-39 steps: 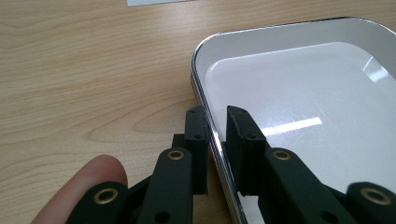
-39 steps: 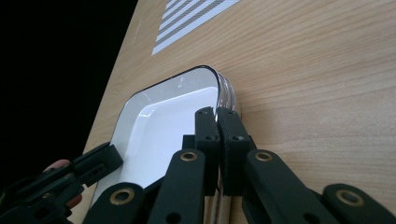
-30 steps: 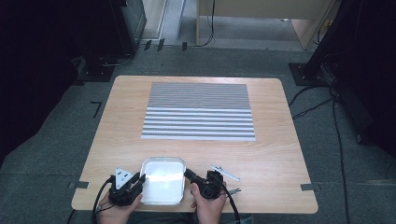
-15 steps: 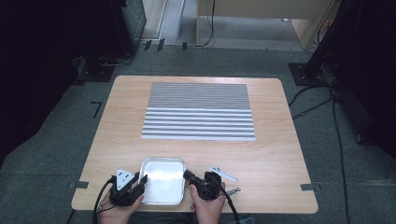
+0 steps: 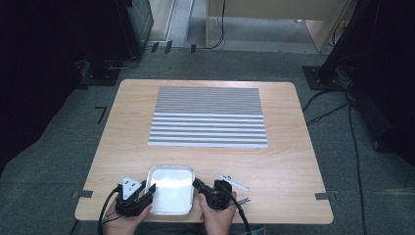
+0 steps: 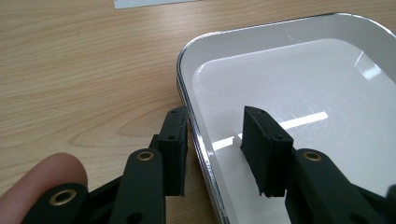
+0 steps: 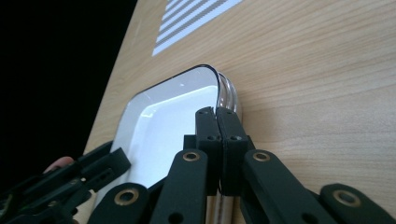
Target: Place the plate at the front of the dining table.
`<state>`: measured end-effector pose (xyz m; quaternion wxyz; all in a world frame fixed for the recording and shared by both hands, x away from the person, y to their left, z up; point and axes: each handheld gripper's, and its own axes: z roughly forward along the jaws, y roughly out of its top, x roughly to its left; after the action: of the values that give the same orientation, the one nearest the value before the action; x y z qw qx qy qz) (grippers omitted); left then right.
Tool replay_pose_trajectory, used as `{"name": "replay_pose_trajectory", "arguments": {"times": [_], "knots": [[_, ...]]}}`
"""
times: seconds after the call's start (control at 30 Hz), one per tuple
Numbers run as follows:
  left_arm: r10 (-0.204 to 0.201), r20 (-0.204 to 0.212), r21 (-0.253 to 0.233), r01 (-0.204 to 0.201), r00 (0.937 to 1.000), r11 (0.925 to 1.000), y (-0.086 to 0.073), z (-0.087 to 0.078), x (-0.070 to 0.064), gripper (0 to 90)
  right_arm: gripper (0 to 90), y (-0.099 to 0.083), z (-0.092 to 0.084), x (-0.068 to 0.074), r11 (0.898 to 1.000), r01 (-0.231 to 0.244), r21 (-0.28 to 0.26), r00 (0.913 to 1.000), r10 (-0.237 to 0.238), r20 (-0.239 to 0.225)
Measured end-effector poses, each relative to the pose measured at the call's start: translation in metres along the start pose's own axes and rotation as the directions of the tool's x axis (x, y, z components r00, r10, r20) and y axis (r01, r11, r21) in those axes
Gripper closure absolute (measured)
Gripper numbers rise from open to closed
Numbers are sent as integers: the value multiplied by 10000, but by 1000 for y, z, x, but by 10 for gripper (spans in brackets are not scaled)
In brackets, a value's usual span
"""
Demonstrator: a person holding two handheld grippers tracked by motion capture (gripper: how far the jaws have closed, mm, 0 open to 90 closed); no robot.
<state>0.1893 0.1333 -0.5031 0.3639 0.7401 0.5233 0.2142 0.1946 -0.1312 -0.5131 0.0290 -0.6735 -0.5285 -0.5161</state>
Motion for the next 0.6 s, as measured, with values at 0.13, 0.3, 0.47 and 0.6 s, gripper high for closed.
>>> {"name": "replay_pose_trajectory", "arguments": {"times": [0.13, 0.3, 0.47, 0.6], "knots": [[-3, 30, -21, 3, 10000, 10000, 0, 0, 0, 579, 900, 2, -5, 3, 9997, -96, -237, 9997, 91, -211], [-22, 50, -48, 22, 10000, 10000, 0, 0, 0, 548, 900, 2, -6, 2, 9987, 236, -450, 9995, -226, 216], [-68, 58, -94, 68, 10000, 9999, 1, -2, 0, 549, 882, 0, -3, 2, 9997, 165, -178, 9999, -164, 8], [-114, 29, -196, 115, 9999, 9997, 2, -9, -1, 557, 875, 0, 0, 0, 10000, -27, -14, 10000, 27, 3]]}}
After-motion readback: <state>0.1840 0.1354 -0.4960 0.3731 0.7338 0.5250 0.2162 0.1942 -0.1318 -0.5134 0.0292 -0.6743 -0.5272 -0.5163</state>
